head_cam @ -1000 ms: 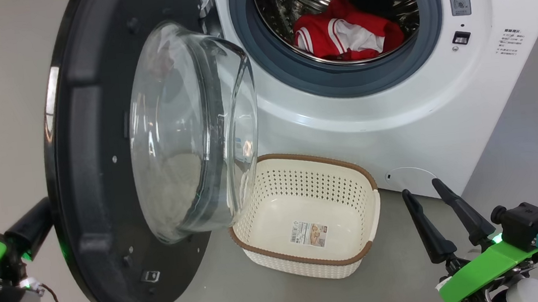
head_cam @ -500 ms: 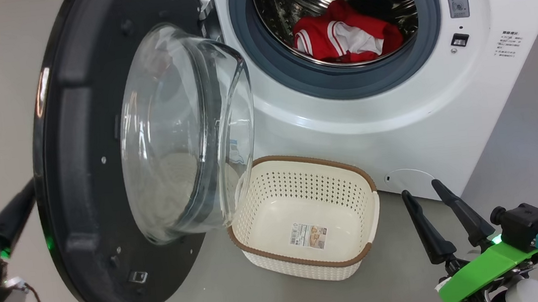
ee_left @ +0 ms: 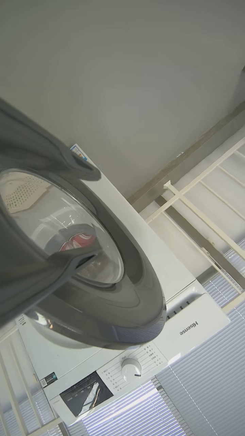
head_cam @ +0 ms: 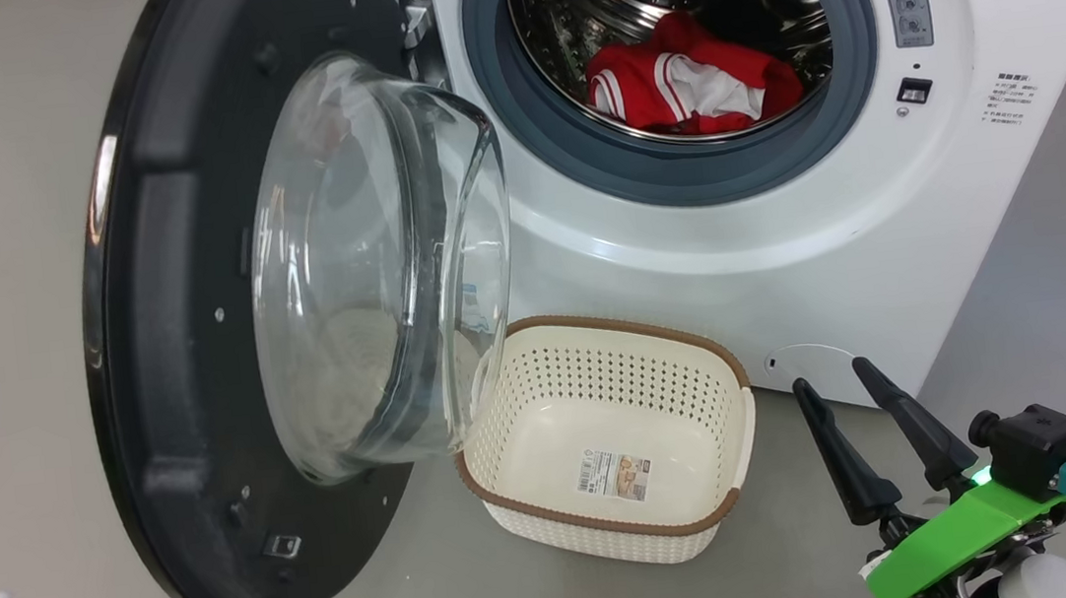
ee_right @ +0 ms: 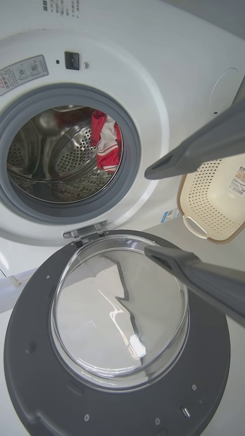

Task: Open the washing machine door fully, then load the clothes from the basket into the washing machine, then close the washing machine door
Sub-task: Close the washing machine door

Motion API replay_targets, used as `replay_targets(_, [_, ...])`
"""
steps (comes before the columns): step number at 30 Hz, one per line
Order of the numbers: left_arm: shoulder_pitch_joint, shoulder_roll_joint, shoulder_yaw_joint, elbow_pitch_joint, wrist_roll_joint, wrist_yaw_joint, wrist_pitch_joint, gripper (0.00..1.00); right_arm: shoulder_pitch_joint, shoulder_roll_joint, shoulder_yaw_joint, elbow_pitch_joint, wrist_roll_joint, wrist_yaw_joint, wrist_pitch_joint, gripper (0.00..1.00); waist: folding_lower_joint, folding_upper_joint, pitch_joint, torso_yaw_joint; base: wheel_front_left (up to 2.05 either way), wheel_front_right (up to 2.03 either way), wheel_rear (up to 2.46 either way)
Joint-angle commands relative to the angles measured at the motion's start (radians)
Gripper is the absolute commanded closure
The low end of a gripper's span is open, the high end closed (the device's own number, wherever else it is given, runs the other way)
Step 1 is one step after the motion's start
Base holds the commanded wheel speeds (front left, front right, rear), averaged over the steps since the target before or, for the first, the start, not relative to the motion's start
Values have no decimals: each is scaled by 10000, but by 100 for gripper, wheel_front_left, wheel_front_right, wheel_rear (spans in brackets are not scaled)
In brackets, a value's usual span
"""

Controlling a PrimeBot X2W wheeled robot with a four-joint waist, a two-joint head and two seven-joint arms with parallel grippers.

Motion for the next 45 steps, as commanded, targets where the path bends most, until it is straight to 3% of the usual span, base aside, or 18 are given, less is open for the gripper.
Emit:
replay_targets(1, [-2, 414, 326, -261, 227, -166, -197, 0, 46, -12, 186, -227, 29, 16, -48, 0, 0, 0, -9, 7, 0, 0, 0])
replay_targets(11, [1347, 425, -169, -227, 2351, -849, -2939, 0, 163, -3, 182, -255, 29, 16, -48, 0, 0, 0, -145, 78, 0, 0, 0])
replay_targets(16, [2096, 352, -648, -198, 3451, -920, -4406, 0, 231, 9, 122, -266, 8, 16, -48, 0, 0, 0, -228, 147, 0, 0, 0])
replay_targets(28, [3078, -269, -1613, 481, 4869, -925, -7228, 0, 145, -76, 72, -342, -68, 16, -48, 0, 0, 0, -124, 324, 0, 0, 0])
replay_targets(35, [3308, -424, -1802, 958, 5391, -767, -8053, 0, 168, -67, 61, -331, -35, 16, -48, 0, 0, 0, -201, 357, 0, 0, 0])
replay_targets(45, [3377, -474, -1904, 1140, 5677, -669, -8379, 0, 237, -29, 3, -325, -48, 16, -48, 0, 0, 0, -287, 348, 0, 0, 0])
